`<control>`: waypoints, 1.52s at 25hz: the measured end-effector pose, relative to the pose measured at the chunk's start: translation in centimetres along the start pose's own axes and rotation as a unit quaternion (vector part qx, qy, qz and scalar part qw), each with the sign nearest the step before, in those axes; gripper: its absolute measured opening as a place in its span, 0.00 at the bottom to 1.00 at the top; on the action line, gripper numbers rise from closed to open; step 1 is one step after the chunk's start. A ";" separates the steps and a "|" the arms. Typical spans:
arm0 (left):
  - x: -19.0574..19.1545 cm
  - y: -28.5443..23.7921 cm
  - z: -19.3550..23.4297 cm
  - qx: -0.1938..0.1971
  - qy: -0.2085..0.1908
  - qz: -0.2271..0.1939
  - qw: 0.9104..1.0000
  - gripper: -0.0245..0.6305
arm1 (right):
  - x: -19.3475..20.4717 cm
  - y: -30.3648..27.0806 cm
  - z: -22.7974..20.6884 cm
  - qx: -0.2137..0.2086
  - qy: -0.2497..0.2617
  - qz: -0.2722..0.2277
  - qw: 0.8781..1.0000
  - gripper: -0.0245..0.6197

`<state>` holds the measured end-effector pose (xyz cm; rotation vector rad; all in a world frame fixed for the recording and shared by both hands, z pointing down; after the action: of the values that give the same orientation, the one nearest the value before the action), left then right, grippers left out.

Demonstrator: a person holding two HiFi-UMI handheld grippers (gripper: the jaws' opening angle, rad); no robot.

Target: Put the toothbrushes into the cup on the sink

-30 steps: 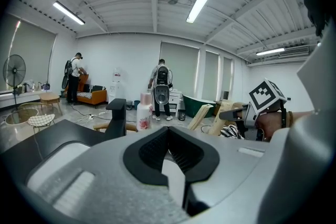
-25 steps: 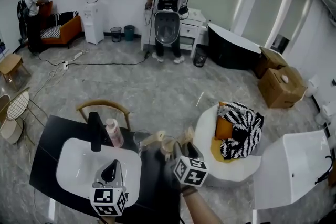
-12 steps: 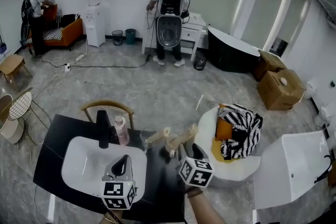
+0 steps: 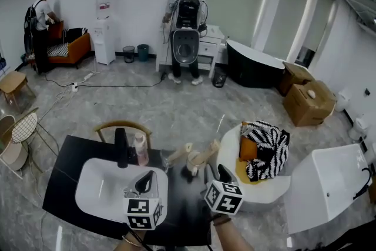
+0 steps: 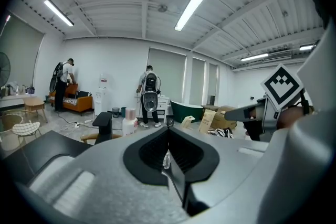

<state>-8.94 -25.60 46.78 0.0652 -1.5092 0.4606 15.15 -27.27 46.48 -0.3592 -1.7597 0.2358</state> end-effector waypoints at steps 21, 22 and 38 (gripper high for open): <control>-1.2 -0.5 -3.1 0.028 -0.012 -0.011 0.999 0.05 | 0.0 5.8 -1.6 0.020 0.014 -0.026 0.999 0.05; -1.1 -0.5 -3.1 0.028 -0.012 -0.011 0.999 0.05 | 0.2 5.8 -1.7 0.020 0.016 -0.024 0.999 0.05; -0.9 -1.0 -3.9 0.021 -0.014 -0.011 1.000 0.05 | 0.7 5.1 -1.9 -0.006 0.041 0.013 0.999 0.04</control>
<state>-4.92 -25.43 45.84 0.1209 -1.5248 0.4761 17.42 -22.33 45.77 -0.3948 -1.6778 0.2271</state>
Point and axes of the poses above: the fingertips, and each gripper's own axes: y backward along the fingers, z to its left, x out of its underside, the point moved 6 cm from there along y, backward along the fingers, and after that the axes turned 2 degrees about -x, right-handed, at the moved point
